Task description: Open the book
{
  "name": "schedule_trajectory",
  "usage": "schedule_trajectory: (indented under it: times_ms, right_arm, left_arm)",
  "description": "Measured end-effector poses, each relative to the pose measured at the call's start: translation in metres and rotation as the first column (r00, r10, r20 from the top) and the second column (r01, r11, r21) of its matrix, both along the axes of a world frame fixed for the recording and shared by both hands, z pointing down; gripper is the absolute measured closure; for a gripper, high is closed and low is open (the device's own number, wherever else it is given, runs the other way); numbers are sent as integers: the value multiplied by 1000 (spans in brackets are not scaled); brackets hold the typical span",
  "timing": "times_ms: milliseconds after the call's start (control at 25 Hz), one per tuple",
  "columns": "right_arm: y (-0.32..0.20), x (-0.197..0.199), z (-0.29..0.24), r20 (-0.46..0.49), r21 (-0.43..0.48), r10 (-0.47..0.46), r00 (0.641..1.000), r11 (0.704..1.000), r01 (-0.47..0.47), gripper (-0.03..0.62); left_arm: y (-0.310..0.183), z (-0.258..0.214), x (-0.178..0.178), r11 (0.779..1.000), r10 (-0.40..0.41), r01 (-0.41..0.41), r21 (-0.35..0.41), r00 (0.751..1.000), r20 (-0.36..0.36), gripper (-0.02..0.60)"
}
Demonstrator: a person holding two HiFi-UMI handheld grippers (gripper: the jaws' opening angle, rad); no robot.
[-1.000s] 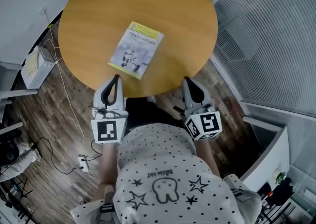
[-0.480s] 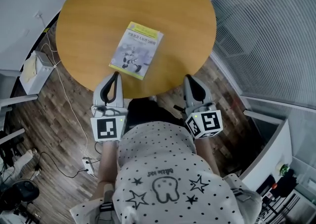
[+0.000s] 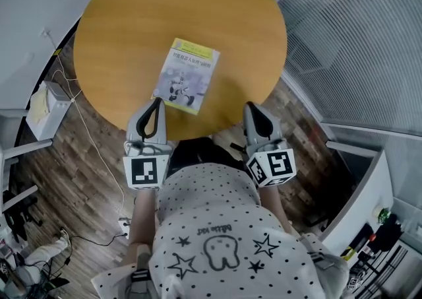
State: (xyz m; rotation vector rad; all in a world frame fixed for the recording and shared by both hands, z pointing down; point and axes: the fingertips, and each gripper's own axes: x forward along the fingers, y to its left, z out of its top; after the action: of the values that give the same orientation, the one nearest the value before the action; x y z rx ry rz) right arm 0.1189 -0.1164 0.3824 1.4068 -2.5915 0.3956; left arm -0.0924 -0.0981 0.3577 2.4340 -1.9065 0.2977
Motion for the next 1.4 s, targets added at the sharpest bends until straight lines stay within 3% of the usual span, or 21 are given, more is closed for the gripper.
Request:
schedule_trajectory:
  times_ms: [760, 1000, 1200, 1400]
  right_arm:
    - [-13, -18, 6, 0, 1, 84, 996, 996, -84, 589]
    - [-14, -25, 5, -6, 15, 94, 996, 995, -94, 589]
    - [-12, -21, 6, -14, 9, 120, 993, 993, -120, 589]
    - [-14, -17, 6, -20, 9, 144, 989, 990, -144, 589]
  left_arm:
    - [-18, 39, -3, 985, 165, -164, -44, 986, 22, 571]
    - [-21, 46, 3, 967, 252, -249, -58, 967, 37, 571]
    - [-24, 54, 9, 957, 286, -280, -75, 953, 95, 569]
    - [-23, 79, 19, 924, 375, -354, -145, 914, 158, 551]
